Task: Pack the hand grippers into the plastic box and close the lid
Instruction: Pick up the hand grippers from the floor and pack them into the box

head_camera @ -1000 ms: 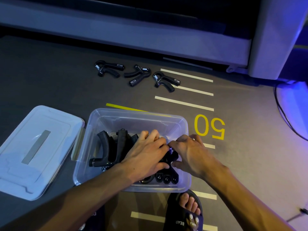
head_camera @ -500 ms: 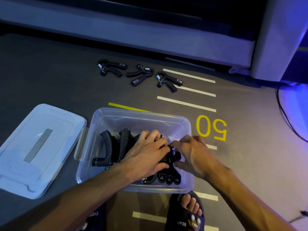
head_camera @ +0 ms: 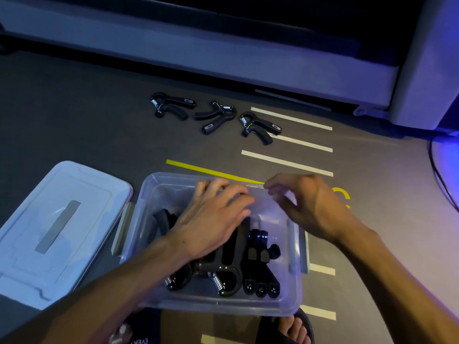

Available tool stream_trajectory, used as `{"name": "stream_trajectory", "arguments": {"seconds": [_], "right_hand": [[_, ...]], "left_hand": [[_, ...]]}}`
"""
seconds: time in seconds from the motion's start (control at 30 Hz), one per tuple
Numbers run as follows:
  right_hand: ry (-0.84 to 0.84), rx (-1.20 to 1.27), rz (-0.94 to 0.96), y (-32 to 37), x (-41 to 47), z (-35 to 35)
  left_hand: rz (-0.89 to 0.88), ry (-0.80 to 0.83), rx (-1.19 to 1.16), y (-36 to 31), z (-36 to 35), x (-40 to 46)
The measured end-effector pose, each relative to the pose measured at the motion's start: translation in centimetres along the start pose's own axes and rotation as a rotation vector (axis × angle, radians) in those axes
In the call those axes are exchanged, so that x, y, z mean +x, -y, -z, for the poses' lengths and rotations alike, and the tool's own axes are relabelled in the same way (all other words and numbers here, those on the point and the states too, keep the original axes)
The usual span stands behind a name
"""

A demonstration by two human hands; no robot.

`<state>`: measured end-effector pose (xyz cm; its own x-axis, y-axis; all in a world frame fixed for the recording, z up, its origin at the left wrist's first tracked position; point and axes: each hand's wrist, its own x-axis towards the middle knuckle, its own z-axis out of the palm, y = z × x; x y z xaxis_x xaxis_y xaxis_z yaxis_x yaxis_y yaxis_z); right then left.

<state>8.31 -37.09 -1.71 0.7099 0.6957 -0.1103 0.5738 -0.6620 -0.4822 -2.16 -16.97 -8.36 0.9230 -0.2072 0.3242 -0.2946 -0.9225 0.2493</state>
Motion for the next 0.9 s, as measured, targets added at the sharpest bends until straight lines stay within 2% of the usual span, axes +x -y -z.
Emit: {"name": "stream_trajectory", "arguments": {"seconds": [0.1,0.23,0.3,0.43,0.53,0.67,0.9], "right_hand": [[-0.085,0.030,-0.040,-2.7,4.7,-0.7],[-0.051,0.007,-0.204,-7.4,12.1,-2.6],[-0.038,0.012,-0.275,-9.5,15.3,-3.6],[-0.066,-0.068,-0.387,-12.6,20.4,-5.0],[-0.013,-0.182,-0.421,-14.4,22.7,-5.8],[0.090,-0.170,-0.480,-15.8,23.5,-7.0],[0.057,-0.198,-0.495,-15.5,21.7,-7.5]], "left_hand": [[0.070,0.030,0.005,3.2,0.1,2.2],[0.168,0.276,-0.016,7.3,0.0,5.0],[0.237,0.345,-0.080,9.2,-0.1,5.8],[0.362,0.337,-0.197,11.7,-0.2,5.9],[0.409,0.374,-0.242,12.2,-0.4,6.1],[0.411,0.366,-0.279,12.2,-0.6,6.3],[0.419,0.341,-0.236,11.7,-0.2,6.4]]}}
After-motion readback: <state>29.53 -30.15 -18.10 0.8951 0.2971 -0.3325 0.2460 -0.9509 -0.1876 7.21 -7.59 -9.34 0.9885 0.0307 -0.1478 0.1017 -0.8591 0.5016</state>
